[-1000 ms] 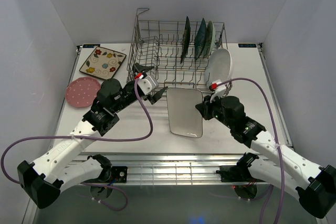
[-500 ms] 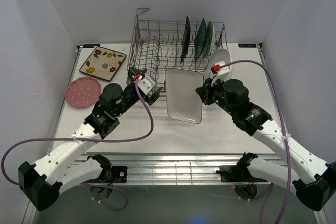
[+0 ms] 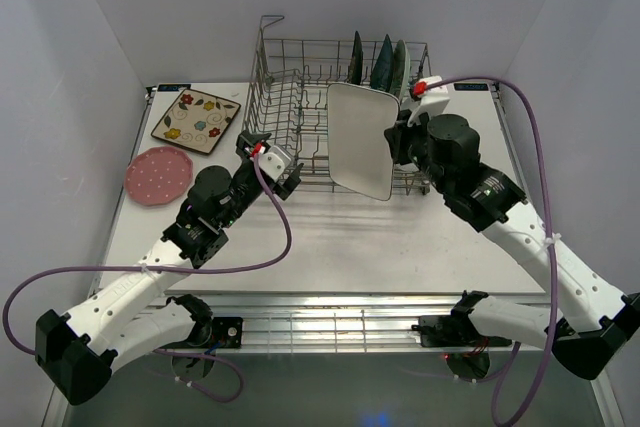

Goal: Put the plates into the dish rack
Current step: Insert the plate into the dish rack.

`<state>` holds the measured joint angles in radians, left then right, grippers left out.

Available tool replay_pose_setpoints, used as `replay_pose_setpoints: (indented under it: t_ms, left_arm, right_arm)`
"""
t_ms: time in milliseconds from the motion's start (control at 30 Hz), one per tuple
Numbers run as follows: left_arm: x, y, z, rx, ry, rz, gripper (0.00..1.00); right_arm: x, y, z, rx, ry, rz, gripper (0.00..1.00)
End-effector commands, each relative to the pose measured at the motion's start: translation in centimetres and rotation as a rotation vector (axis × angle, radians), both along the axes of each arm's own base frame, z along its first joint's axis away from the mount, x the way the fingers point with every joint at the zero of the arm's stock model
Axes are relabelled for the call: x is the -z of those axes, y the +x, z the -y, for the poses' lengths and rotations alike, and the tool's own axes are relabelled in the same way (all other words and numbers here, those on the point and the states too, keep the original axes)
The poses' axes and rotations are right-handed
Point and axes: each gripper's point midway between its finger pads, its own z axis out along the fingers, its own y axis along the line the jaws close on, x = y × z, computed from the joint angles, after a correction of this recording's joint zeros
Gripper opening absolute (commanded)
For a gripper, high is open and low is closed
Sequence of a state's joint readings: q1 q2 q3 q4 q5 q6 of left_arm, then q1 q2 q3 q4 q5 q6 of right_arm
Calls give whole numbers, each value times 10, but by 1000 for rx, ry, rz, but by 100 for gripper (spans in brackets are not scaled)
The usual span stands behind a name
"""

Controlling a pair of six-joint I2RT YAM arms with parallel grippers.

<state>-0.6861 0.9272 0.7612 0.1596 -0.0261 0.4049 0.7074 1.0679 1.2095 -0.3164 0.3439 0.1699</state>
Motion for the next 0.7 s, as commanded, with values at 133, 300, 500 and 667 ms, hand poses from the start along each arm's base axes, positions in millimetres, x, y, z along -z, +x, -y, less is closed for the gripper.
replay_pose_setpoints:
  t_ms: [133, 300, 500, 667]
  left_arm:
    - [0, 5, -4, -32, -22, 5, 98]
    - [2, 7, -3, -35, -20, 3, 98]
    - [3, 7, -3, -37, -17, 4, 98]
    - [3, 7, -2, -32, -16, 1, 98]
  right_arm:
    - [-124, 28, 15, 165, 136, 242, 8]
    - [-134, 42, 25, 258, 87, 250, 8]
    - [-145, 52, 37, 346, 68, 271, 8]
    - [-145, 63, 42, 413, 21, 264, 8]
